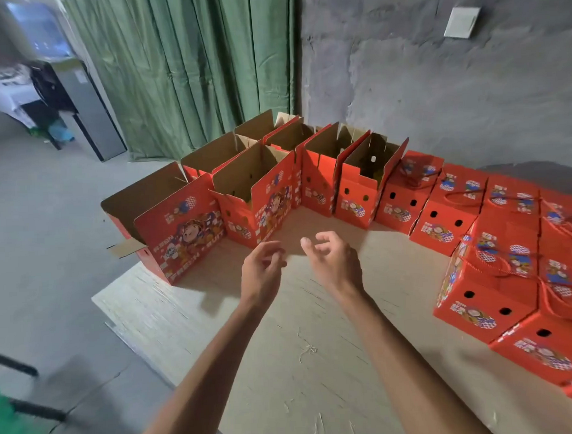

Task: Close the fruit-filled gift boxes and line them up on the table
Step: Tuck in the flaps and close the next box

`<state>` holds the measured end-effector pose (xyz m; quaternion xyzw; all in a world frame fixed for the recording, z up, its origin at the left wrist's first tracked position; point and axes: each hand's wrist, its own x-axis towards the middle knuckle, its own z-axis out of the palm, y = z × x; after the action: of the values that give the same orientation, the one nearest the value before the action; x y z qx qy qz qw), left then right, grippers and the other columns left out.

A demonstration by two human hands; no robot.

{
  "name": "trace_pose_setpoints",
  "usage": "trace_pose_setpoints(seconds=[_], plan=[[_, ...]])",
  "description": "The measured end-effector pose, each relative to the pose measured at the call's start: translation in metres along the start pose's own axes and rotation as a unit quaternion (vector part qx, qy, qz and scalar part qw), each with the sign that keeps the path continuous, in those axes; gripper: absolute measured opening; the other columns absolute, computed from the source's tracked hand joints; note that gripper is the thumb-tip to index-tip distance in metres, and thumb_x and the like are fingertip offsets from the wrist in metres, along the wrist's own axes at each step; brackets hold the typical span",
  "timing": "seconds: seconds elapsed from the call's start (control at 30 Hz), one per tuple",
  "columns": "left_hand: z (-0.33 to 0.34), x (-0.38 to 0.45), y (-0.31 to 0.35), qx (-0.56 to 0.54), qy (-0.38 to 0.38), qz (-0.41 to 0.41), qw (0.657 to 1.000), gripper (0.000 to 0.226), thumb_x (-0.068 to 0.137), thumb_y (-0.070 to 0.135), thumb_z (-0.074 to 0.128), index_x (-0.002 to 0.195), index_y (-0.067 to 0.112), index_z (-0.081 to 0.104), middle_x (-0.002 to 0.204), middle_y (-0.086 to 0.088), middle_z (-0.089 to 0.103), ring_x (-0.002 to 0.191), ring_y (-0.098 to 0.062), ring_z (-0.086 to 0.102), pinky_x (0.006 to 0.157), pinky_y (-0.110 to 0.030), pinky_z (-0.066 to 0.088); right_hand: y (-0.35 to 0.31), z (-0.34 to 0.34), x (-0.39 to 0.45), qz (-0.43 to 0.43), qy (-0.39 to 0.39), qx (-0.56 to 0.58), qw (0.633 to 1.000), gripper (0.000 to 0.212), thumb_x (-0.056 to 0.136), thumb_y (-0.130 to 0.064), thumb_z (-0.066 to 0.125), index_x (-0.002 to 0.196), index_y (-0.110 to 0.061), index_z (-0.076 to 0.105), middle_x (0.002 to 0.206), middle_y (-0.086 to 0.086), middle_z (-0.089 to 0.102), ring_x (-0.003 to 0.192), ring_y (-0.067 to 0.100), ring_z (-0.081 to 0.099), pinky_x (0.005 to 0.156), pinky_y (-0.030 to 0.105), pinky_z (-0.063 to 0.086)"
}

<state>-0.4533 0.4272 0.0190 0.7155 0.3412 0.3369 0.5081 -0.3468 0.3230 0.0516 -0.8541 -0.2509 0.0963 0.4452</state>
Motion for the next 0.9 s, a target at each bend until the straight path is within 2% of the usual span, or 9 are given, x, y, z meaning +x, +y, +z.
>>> trace_pose_setpoints(seconds=[0.1,0.27,0.37,0.47,0.57,0.63,0.73,0.83,0.9], plan=[[-0.017,0.047,-0.013,0.009,-0.006,0.02,1.0,0.019,0.098,0.01,0.059,0.107,0.015,0.074,0.098,0.005,0.075,0.079,-0.01,0.072,0.076,-0.033,0.059,-0.019,0.029,0.032,-0.001,0.005,-0.007,1.0,0.047,0.09,-0.062,0.058,0.121,-0.028,0.065,0.086,-0.022,0.062,0.091,0.011,0.064,0.08,0.032,0.048],[-0.038,0.142,-0.033,0.054,-0.02,0.056,0.997,0.019,0.099,0.017,0.06,0.112,0.016,0.074,0.104,0.006,0.074,0.09,-0.003,0.07,0.071,-0.012,0.053,-0.052,0.084,0.091,0.03,0.011,0.007,0.999,0.041,0.091,-0.058,0.062,0.116,-0.027,0.067,0.101,-0.012,0.074,0.099,0.017,0.069,0.09,0.038,0.055],[-0.042,0.195,-0.035,0.067,0.0,0.069,0.995,0.019,0.101,0.026,0.06,0.114,0.02,0.072,0.101,0.015,0.069,0.088,0.007,0.067,0.067,-0.006,0.049,-0.064,0.11,0.124,0.035,-0.004,0.009,0.999,0.041,0.091,-0.056,0.061,0.12,-0.026,0.066,0.104,-0.011,0.075,0.102,0.017,0.068,0.091,0.039,0.055],[-0.038,0.236,-0.034,0.091,0.032,0.082,0.992,0.023,0.099,0.033,0.061,0.117,0.02,0.069,0.099,0.016,0.067,0.086,0.007,0.065,0.073,-0.013,0.052,-0.069,0.126,0.152,0.037,-0.014,0.017,0.999,0.035,0.093,-0.05,0.061,0.121,-0.029,0.065,0.1,-0.013,0.072,0.1,0.017,0.068,0.09,0.039,0.056],[-0.02,0.272,-0.034,0.14,0.018,0.105,0.984,0.028,0.096,0.032,0.064,0.12,0.016,0.066,0.114,0.001,0.07,0.102,-0.013,0.065,0.088,-0.032,0.057,-0.067,0.138,0.173,0.045,-0.009,0.018,0.999,0.025,0.093,-0.042,0.06,0.116,-0.033,0.065,0.094,-0.017,0.066,0.102,0.019,0.067,0.089,0.039,0.056],[-0.002,0.291,-0.035,0.2,-0.006,0.095,0.975,0.036,0.098,0.037,0.062,0.126,0.014,0.063,0.124,-0.004,0.066,0.113,-0.02,0.061,0.091,-0.036,0.054,-0.067,0.144,0.186,0.053,-0.004,0.016,0.998,0.024,0.092,-0.038,0.059,0.115,-0.033,0.065,0.106,-0.009,0.071,0.109,0.021,0.067,0.092,0.037,0.055],[0.024,0.315,-0.039,0.254,-0.066,0.048,0.964,0.037,0.102,0.04,0.056,0.127,0.014,0.061,0.124,-0.005,0.065,0.108,-0.022,0.062,0.078,-0.032,0.05,-0.062,0.15,0.199,0.072,0.007,0.013,0.997,0.033,0.092,-0.037,0.06,0.124,-0.029,0.064,0.127,0.0,0.07,0.118,0.023,0.063,0.095,0.035,0.052],[0.044,0.341,-0.042,0.289,-0.108,-0.015,0.951,0.027,0.101,0.038,0.057,0.115,0.015,0.063,0.107,-0.004,0.071,0.084,-0.021,0.068,0.068,-0.035,0.057,-0.054,0.151,0.211,0.093,0.014,0.013,0.995,0.031,0.091,-0.04,0.06,0.121,-0.03,0.065,0.122,-0.001,0.07,0.111,0.022,0.065,0.093,0.037,0.054],[0.05,0.35,-0.046,0.311,-0.116,-0.035,0.943,0.026,0.101,0.036,0.057,0.11,0.014,0.068,0.102,-0.006,0.073,0.076,-0.022,0.068,0.062,-0.034,0.056,-0.048,0.15,0.216,0.109,0.021,0.023,0.994,0.031,0.092,-0.039,0.06,0.121,-0.028,0.065,0.117,-0.001,0.071,0.108,0.022,0.066,0.093,0.038,0.054]])
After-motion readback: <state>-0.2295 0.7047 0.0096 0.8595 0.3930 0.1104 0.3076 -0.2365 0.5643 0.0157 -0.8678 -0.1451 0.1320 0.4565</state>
